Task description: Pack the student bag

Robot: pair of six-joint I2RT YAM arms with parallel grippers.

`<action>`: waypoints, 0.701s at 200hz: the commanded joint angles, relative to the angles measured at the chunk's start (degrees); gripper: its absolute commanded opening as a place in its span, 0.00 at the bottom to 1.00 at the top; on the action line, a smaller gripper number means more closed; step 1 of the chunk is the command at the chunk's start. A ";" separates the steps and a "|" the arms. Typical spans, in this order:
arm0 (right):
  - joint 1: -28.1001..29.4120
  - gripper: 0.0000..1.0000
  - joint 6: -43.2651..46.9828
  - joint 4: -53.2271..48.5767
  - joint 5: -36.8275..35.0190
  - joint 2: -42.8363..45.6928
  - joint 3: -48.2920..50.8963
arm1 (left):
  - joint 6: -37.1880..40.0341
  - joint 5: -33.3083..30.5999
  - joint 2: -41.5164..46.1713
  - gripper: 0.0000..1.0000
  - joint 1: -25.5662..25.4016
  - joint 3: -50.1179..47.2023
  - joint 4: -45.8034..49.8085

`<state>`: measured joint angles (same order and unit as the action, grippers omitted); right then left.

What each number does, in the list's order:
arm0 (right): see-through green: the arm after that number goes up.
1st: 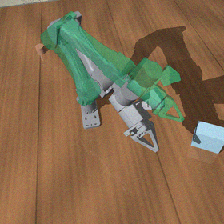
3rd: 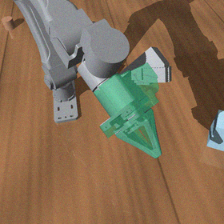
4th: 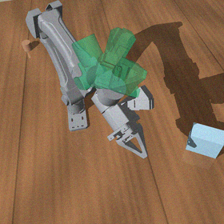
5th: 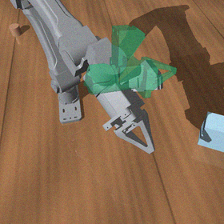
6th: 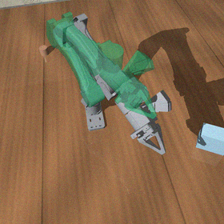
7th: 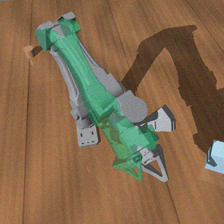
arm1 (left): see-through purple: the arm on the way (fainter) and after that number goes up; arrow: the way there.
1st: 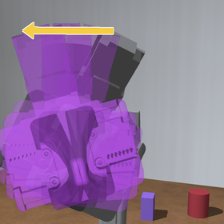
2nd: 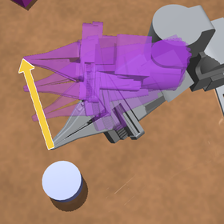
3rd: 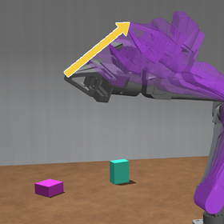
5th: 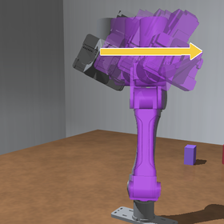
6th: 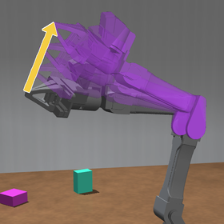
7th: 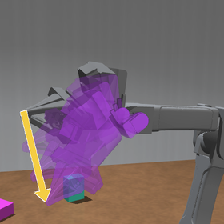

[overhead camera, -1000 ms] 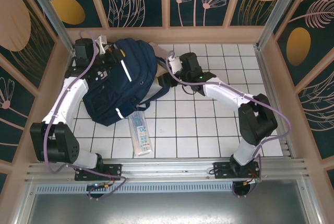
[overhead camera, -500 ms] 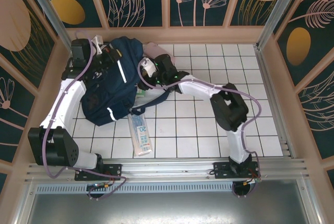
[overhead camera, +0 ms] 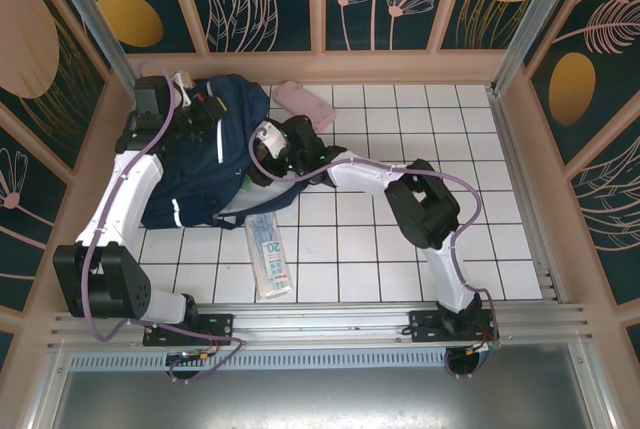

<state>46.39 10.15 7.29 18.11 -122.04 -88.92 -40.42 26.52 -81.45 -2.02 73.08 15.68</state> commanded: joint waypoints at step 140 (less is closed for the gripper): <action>-19.46 0.65 -31.25 -3.66 1.07 -1.28 -4.61 | 2.67 -5.70 7.31 0.00 -0.99 0.97 -7.38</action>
<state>31.18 -15.55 11.62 18.65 -116.25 -83.13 -39.38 25.45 -79.57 -2.70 72.64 15.38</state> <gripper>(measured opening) 0.639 0.064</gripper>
